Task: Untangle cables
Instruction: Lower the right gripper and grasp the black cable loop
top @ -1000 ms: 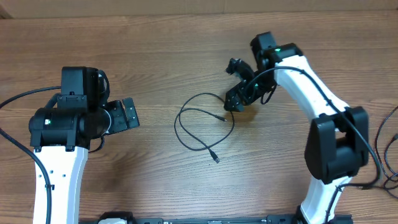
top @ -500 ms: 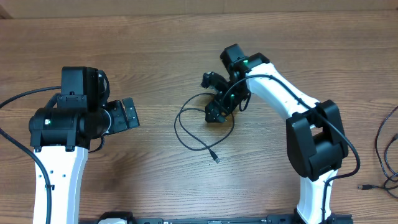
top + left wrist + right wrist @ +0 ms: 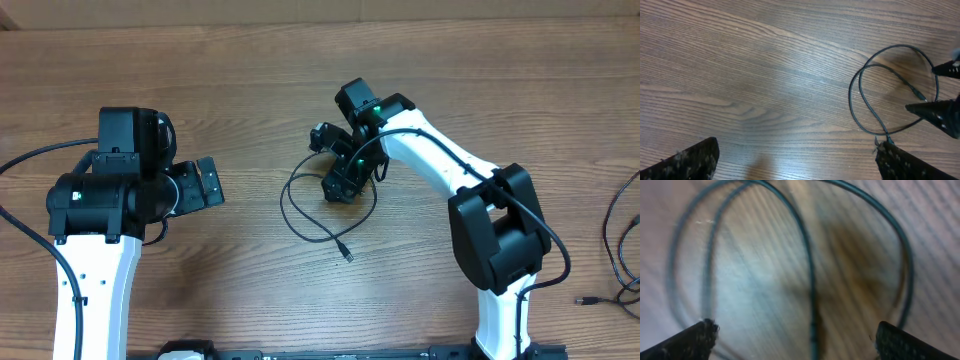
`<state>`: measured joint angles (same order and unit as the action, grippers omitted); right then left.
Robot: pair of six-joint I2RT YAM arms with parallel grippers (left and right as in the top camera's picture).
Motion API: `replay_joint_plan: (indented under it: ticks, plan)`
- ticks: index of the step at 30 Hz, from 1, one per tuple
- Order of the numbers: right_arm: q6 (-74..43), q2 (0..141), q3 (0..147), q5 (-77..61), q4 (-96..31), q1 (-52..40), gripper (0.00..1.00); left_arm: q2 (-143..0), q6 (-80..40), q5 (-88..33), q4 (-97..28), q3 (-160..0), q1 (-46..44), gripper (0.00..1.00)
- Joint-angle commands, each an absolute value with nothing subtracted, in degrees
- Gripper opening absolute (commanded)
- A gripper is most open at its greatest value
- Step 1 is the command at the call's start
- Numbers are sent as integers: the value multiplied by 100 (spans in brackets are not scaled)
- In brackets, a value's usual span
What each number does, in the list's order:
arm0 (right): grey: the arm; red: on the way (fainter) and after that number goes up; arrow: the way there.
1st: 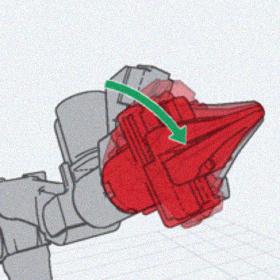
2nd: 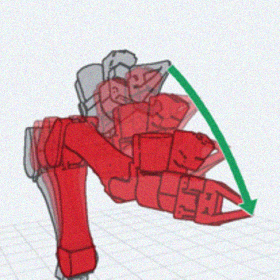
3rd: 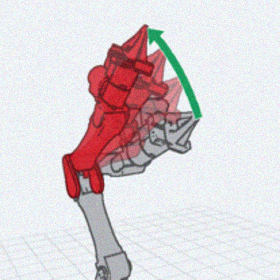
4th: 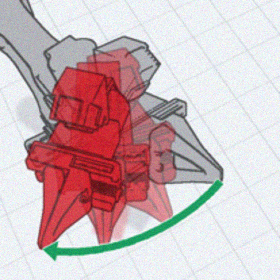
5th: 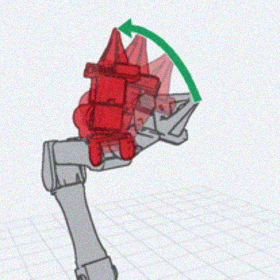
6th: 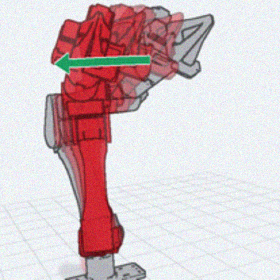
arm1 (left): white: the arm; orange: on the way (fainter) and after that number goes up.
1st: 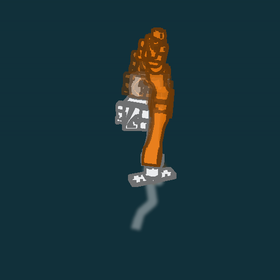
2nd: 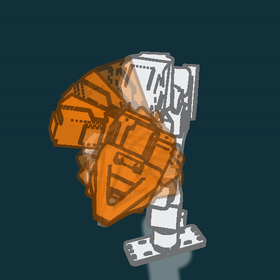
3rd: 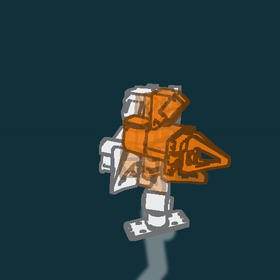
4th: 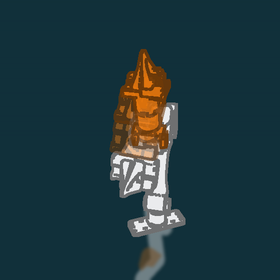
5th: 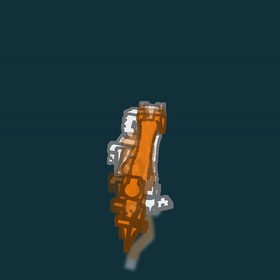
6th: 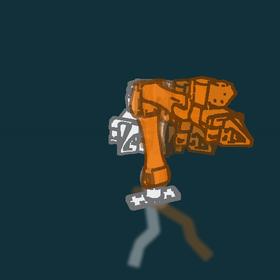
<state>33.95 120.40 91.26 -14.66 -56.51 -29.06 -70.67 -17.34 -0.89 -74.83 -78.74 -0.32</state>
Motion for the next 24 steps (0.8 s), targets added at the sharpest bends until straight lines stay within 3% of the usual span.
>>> replay_joint_plan:
  ticks: [1,24]
  plan:
    - [3653,12068,8853,-432,-5474,-3017,100,-7083,-1627,-106,-7476,-7889,-3,100]
    - [3651,12206,8534,141,-4659,-3061,100,-7083,-1627,-106,-7476,-7889,-3,100]
